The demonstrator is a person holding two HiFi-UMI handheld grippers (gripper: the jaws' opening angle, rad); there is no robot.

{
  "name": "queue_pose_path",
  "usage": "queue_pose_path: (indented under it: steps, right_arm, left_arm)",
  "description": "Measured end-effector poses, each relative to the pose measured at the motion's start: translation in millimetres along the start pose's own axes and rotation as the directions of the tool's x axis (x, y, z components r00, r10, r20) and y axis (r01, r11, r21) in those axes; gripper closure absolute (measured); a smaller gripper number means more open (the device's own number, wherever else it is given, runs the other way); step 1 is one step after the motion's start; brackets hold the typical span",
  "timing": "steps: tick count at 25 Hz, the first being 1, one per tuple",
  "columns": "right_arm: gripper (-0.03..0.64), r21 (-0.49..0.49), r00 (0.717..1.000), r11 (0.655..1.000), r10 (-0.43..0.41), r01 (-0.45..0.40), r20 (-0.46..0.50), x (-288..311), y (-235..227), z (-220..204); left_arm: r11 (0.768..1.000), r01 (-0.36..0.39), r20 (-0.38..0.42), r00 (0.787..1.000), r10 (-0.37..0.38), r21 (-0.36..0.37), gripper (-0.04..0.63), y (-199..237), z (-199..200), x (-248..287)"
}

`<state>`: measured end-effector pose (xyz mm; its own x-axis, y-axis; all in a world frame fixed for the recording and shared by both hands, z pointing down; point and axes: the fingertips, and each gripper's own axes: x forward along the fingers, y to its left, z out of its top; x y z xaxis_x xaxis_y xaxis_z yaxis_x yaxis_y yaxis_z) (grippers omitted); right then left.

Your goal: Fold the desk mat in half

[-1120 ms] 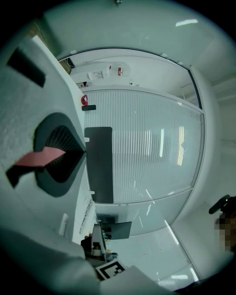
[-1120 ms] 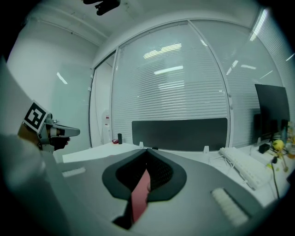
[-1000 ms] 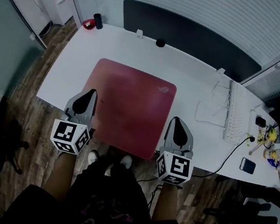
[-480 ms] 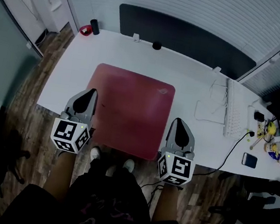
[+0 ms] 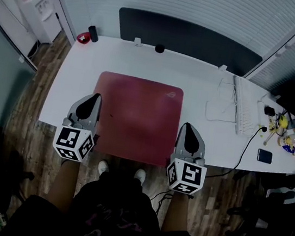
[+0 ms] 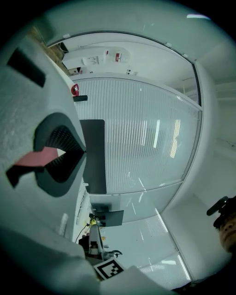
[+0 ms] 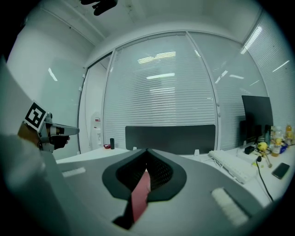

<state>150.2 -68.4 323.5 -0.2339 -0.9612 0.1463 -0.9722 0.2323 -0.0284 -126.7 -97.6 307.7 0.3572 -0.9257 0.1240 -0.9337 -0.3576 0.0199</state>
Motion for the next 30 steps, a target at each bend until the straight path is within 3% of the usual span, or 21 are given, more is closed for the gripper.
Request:
queue_pose_path:
  steps: [5,14,30]
  right_arm:
    - [0.609,0.013,1.000,1.000,-0.018,0.019,-0.007,0.4,2.6,-0.6]
    - [0.609,0.010,0.999,1.000,0.000,0.001,-0.034,0.3,11.1,-19.5]
    - [0.609,0.058,0.984,0.998,0.016,-0.006,-0.177,-6.3,22.6,-79.5]
  left_arm:
    - [0.999,0.017,0.000,1.000,-0.017,-0.035,0.596,4.6,-5.0,1.9]
    - [0.999,0.023,-0.043,0.999,-0.025,-0.025,0.595,6.6,-29.1,0.2]
    - [0.997,0.005,-0.153,0.988,-0.018,-0.081,0.595,9.6,-89.0,-14.9]
